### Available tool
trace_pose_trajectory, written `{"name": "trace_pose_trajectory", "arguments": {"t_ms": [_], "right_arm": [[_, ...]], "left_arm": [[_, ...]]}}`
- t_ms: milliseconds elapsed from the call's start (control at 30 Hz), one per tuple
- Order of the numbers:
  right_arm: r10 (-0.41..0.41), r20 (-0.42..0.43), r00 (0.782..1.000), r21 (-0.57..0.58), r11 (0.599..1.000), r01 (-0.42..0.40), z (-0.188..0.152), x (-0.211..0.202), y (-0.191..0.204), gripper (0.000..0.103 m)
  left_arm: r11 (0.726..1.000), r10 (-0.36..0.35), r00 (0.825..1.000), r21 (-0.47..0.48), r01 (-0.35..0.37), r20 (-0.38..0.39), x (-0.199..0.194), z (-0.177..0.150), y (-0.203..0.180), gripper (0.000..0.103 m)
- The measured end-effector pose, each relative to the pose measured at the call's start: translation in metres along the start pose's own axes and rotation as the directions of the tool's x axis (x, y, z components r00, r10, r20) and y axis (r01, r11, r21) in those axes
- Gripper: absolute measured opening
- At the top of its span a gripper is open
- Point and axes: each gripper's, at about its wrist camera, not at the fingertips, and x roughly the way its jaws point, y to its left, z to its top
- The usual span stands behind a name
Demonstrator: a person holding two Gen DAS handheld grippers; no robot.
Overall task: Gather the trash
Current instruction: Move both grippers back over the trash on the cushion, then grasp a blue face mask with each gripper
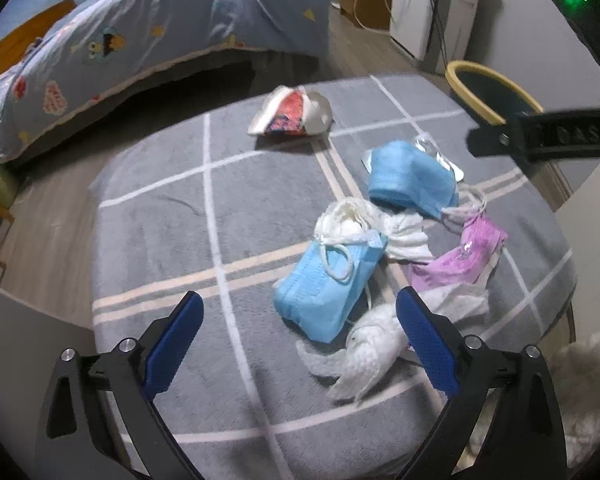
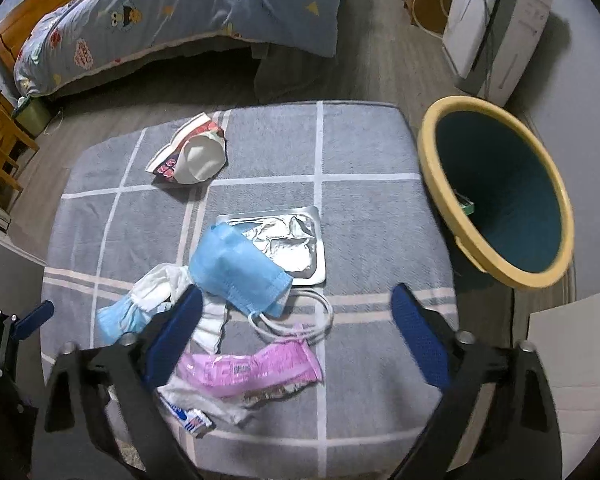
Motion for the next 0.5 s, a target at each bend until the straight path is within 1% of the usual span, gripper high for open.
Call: {"name": "trace_pose_trajectory", "arguments": {"t_ms": [100, 200, 267, 333, 400, 433, 467, 500], "right_arm": [[0.019, -0.024, 1.0, -0.019, 1.0, -0.02, 0.005, 0.016, 0.005, 0.076], [0.026, -0.048, 0.999, -0.058, 0.998, -0.028, 0.009, 0.031, 0.014, 0.074], [0.026, -0.061, 0.998, -0.071, 0.997, -0.03, 0.01, 0.039, 0.017, 0.073], [0.038, -0.078, 0.996, -0.079, 0.996, -0.045, 0.011, 0.048, 0.021, 0.073], [0.046, -0.094, 0.995, -0.092, 0.994, -0.055, 0.011, 0.057, 0.026, 0.073], [0.046, -0.095, 0.994, -0.097, 0.994, -0.055, 0.011, 0.06, 0.028, 0.073], [0.047, -0.096, 0.994, -0.101, 0.993, -0.056, 0.01, 0.062, 0.029, 0.073], [0.048, -0.099, 0.994, -0.108, 0.992, -0.059, 0.009, 0.063, 0.032, 0.068]], "left_arm": [[1.0, -0.01, 1.0, 0.009, 0.01, -0.028, 0.01, -0.001, -0.001, 0.095], [1.0, -0.019, 0.999, 0.015, 0.02, -0.044, 0.017, -0.001, -0.001, 0.093], [0.999, -0.03, 0.998, 0.012, 0.03, -0.061, 0.023, -0.002, 0.001, 0.084], [0.999, -0.043, 0.996, 0.0, 0.044, -0.081, 0.029, -0.003, 0.004, 0.081], [0.999, -0.051, 0.996, -0.011, 0.05, -0.08, 0.031, -0.004, 0.006, 0.08], [0.998, -0.054, 0.995, -0.016, 0.052, -0.079, 0.031, -0.004, 0.006, 0.075], [0.998, -0.058, 0.995, -0.02, 0.056, -0.081, 0.032, -0.004, 0.007, 0.068], [0.998, -0.063, 0.994, -0.022, 0.061, -0.086, 0.033, -0.004, 0.008, 0.065]]}}
